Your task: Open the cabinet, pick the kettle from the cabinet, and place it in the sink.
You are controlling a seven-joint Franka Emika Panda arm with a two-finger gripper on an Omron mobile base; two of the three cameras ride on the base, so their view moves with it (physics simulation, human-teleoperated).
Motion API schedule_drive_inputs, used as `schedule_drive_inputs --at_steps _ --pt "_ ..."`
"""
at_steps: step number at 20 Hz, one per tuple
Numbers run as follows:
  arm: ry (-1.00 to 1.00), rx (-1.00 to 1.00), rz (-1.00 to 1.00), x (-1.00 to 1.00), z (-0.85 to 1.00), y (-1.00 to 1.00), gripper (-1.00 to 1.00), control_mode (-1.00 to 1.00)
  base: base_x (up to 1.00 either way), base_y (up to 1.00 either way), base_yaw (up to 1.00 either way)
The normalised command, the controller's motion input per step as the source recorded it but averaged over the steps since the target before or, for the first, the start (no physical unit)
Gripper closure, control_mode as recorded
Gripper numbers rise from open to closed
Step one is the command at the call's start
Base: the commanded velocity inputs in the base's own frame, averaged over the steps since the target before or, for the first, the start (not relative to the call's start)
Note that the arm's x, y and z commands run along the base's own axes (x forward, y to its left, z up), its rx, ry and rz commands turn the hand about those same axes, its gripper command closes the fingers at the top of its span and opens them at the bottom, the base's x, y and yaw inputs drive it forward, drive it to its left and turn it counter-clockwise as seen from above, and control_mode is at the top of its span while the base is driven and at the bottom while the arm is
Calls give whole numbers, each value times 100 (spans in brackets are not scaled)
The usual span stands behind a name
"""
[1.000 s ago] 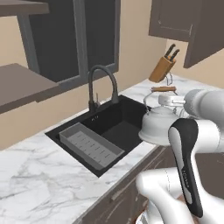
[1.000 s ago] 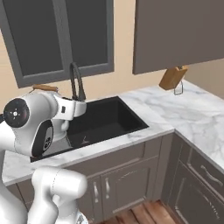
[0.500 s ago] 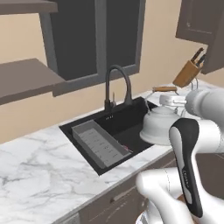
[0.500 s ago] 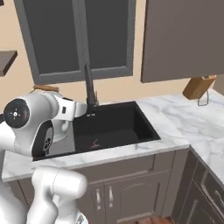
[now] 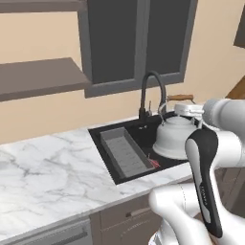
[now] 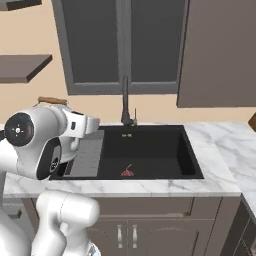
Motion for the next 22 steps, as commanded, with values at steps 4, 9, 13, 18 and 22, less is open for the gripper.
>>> schedule_drive_inputs --at_steps 4,9,13,18,22 --pt "0 0 0 0 0 0 100 100 16 -35 35" --pt "0 0 0 0 0 0 100 100 20 -39 25" --pt "0 0 0 0 0 0 100 100 26 -41 21" --pt "0 0 0 0 0 0 100 100 21 -39 20" --pt "0 0 0 0 0 0 100 100 26 -6 10"
